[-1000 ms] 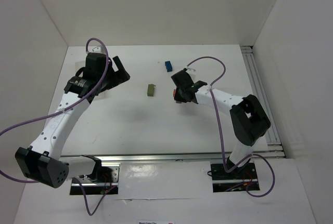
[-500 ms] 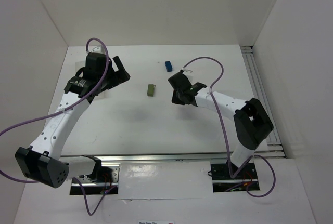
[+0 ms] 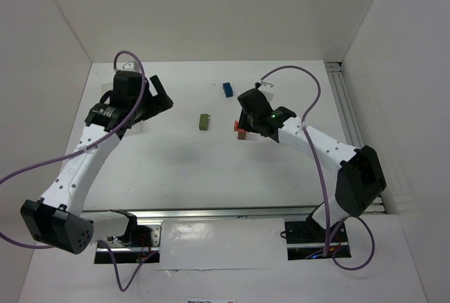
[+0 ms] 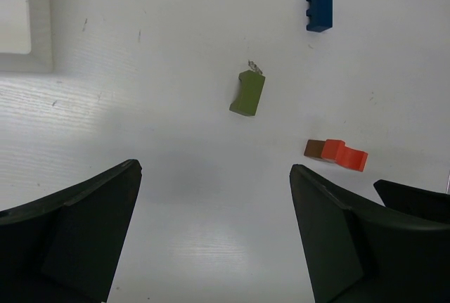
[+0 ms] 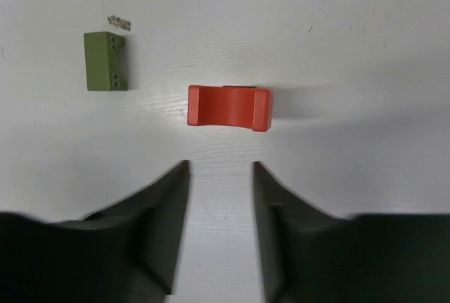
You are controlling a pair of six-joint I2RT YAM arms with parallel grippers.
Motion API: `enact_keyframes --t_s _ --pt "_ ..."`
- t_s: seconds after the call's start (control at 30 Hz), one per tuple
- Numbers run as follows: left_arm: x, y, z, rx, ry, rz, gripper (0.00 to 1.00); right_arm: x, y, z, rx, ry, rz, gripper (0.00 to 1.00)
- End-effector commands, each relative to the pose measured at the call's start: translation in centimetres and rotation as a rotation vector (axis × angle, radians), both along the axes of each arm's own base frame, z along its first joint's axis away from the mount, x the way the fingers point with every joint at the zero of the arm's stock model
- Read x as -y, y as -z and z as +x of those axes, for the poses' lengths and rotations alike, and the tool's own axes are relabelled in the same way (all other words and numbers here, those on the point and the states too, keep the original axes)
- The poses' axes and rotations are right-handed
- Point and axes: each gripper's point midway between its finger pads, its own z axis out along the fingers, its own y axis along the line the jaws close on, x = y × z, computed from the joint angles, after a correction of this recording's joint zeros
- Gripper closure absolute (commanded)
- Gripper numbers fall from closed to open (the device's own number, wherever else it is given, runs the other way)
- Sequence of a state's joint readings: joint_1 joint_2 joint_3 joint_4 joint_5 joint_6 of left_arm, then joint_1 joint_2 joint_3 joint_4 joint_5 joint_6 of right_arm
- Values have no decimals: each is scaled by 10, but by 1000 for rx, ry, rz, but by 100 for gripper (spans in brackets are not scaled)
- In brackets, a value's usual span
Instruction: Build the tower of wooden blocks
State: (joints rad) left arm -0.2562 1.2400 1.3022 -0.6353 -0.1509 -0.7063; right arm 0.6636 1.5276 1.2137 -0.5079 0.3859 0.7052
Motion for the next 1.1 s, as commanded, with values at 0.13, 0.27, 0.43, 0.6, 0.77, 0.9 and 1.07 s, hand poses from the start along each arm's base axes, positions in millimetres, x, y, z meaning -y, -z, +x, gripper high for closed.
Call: enact_keyframes --t_s 0.13,0.27,0.43,0.6,0.77,0.9,1.07 --pt "-9 -5 3 25 -3 1 0 31 -1 32 2 59 -47 33" --pt "-7 2 3 6 4 0 0 30 13 39 -36 56 -71 32" --pt "-7 0 5 15 4 -2 0 22 4 44 -14 39 -64 30" --pt "-29 5 3 -3 -57 20 0 -36 -42 41 123 -82 -120 25" --pt "-52 3 0 8 -104 29 0 -96 -23 46 99 -210 -179 20" --pt "-62 8 -1 -5 -108 29 0 -135 -9 67 83 -311 -221 14" --pt "-67 9 -3 -6 -115 17 0 -169 28 98 57 -406 -256 9"
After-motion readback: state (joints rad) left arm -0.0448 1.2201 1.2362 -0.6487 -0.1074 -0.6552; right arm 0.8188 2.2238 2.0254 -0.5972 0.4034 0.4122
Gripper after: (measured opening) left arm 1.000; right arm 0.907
